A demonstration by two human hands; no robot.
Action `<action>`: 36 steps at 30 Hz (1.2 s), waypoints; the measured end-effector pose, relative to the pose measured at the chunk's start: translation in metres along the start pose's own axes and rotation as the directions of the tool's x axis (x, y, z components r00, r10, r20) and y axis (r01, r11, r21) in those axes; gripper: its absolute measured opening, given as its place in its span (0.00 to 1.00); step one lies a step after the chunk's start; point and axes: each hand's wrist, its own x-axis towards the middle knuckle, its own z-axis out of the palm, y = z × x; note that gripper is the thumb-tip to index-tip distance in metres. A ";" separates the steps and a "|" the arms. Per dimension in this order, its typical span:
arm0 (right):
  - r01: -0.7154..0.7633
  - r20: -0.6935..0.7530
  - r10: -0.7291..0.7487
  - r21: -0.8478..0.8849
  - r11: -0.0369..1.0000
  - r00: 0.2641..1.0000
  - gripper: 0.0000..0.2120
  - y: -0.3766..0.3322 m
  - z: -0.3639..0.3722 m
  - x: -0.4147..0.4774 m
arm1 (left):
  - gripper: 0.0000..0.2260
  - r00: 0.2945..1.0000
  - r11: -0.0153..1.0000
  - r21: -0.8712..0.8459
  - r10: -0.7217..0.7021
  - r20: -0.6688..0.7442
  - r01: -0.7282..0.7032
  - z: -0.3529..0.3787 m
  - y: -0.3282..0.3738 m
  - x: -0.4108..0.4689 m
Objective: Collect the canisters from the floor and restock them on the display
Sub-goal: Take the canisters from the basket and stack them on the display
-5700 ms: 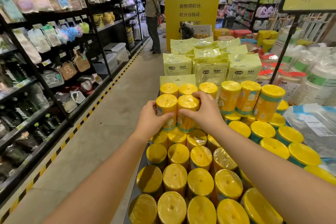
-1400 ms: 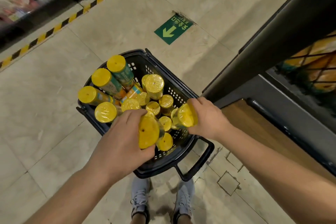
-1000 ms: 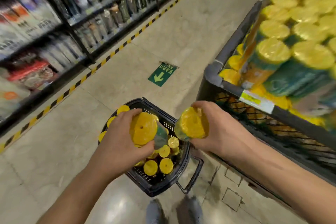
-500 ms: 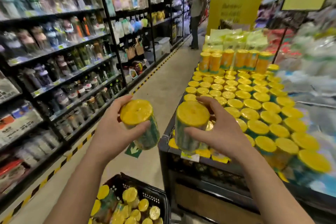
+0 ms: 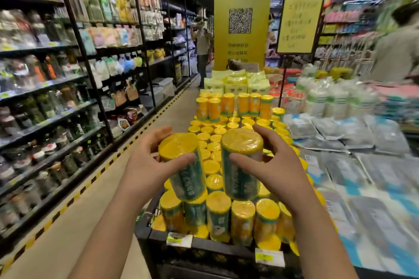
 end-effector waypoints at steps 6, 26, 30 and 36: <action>-0.044 -0.077 0.043 -0.015 0.999 0.996 0.40 0.026 -0.014 0.033 | 0.36 0.999 0.999 -0.038 -0.018 0.037 0.019 0.033 -0.013 0.046; -0.135 -0.189 0.119 -0.078 0.988 0.975 0.38 0.106 0.009 0.213 | 0.43 0.960 0.979 0.186 0.034 0.277 -0.088 0.126 -0.081 0.258; -0.129 -0.171 0.112 -0.090 0.988 0.979 0.38 0.118 0.004 0.244 | 0.43 0.961 0.956 0.274 0.030 0.276 -0.109 0.152 -0.094 0.293; -0.125 -0.154 0.105 -0.129 0.984 0.983 0.40 0.143 -0.007 0.287 | 0.38 0.961 0.912 0.374 0.063 0.270 -0.165 0.199 -0.110 0.359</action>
